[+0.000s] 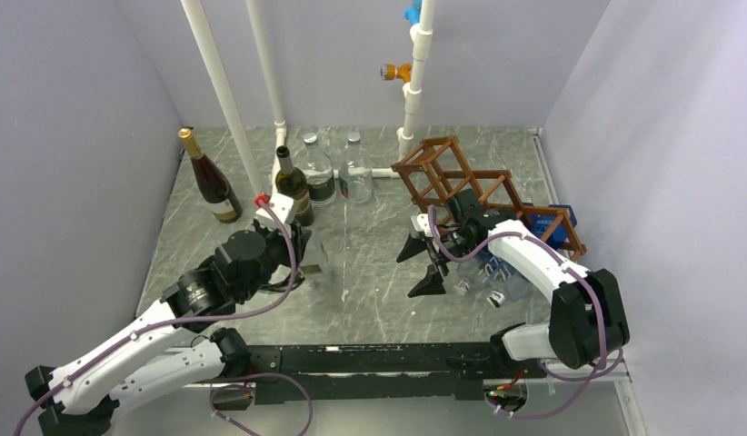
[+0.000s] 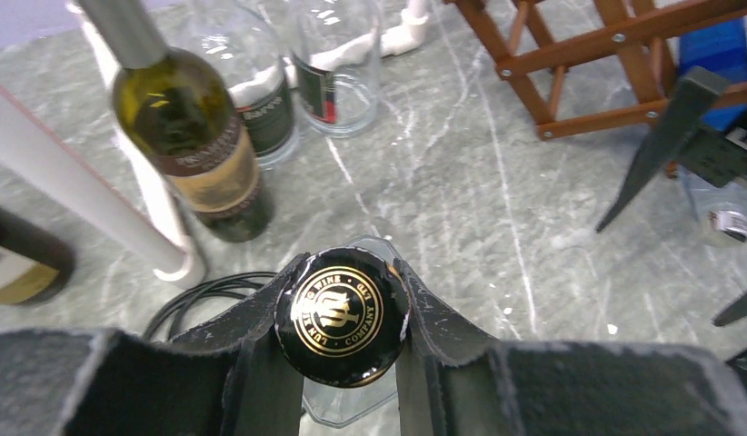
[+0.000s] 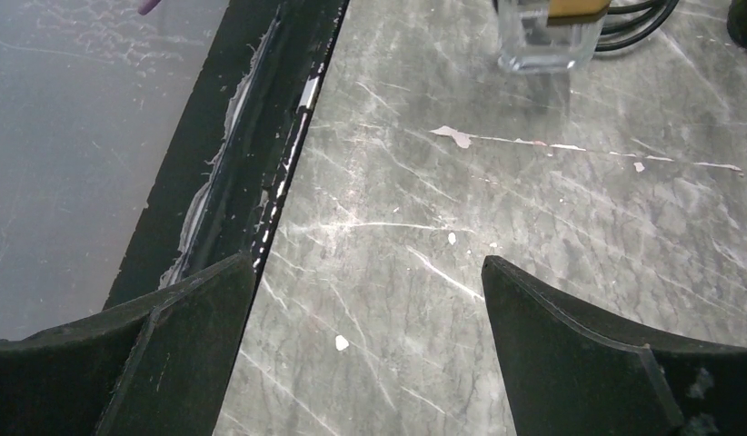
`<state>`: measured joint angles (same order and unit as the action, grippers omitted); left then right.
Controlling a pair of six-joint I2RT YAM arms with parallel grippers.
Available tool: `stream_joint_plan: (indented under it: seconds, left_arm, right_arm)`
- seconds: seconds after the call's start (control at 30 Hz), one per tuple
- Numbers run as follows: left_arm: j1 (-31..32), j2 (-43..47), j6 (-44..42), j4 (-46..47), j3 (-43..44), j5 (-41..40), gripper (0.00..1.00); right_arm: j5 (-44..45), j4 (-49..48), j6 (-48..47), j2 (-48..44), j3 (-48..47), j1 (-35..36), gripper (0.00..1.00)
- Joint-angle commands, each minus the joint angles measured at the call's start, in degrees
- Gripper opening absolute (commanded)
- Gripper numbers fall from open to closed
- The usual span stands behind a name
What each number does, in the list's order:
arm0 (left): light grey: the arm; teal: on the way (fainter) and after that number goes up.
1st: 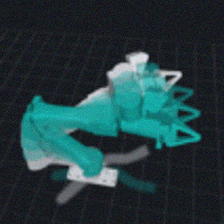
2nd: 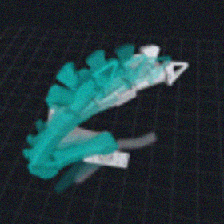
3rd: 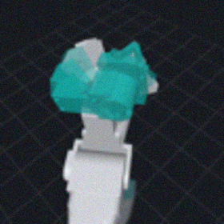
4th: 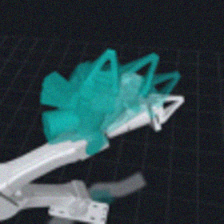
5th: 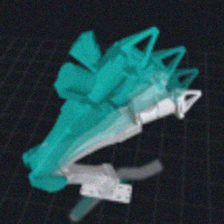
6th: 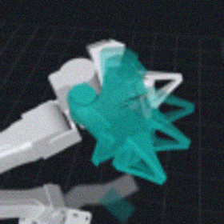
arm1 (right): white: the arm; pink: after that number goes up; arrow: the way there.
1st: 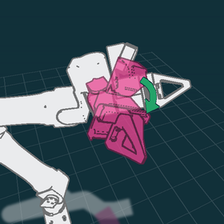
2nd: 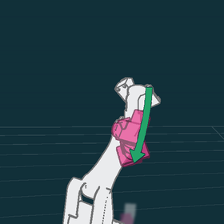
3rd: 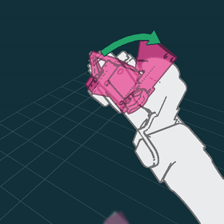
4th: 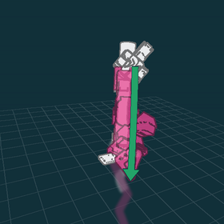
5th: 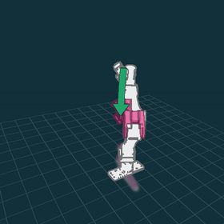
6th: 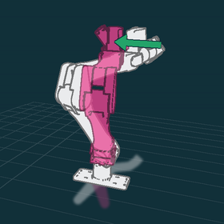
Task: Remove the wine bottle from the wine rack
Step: Pick up the wine bottle from the wine rack, then place the wine bottle at the center of the board.
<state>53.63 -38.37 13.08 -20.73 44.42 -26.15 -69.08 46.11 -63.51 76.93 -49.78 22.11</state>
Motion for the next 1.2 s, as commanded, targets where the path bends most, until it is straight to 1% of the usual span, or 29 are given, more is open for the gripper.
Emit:
stream_joint_plan:
  seconds: [0.0,0.13,0.23,0.4,0.7,0.93,1.17]
  left_arm:
    - [-5.05,0.67,-4.01,2.06,7.69,2.87,0.00]
    - [-9.23,1.22,-5.58,0.12,9.06,3.45,0.00]
    - [-11.89,1.66,-7.51,-2.63,10.68,0.74,0.00]
    - [-16.38,2.64,-10.10,-4.12,11.97,-1.82,0.00]
    - [-24.25,2.06,-11.47,-0.62,10.03,-4.15,0.00]
    - [-35.78,-0.27,-10.10,3.07,9.27,-2.39,0.00]
    - [-48.41,-4.19,-8.03,11.47,6.00,-0.55,0.00]
  right_arm:
    - [-0.84,0.22,-2.33,-1.35,-1.73,-0.15,0.98]
    - [-0.58,0.21,-2.46,-1.42,-1.69,-0.14,0.98]
    - [-0.46,0.30,-2.62,-1.33,-1.68,-0.14,0.98]
    - [-0.35,0.57,-2.99,-1.13,-1.72,-0.14,0.98]
    - [0.02,0.47,-2.96,-1.17,-1.64,-0.14,0.99]
    - [0.08,0.55,-2.96,-0.96,-1.62,-0.14,0.99]
    - [-0.04,0.73,-3.11,-0.77,-1.56,-0.11,0.99]
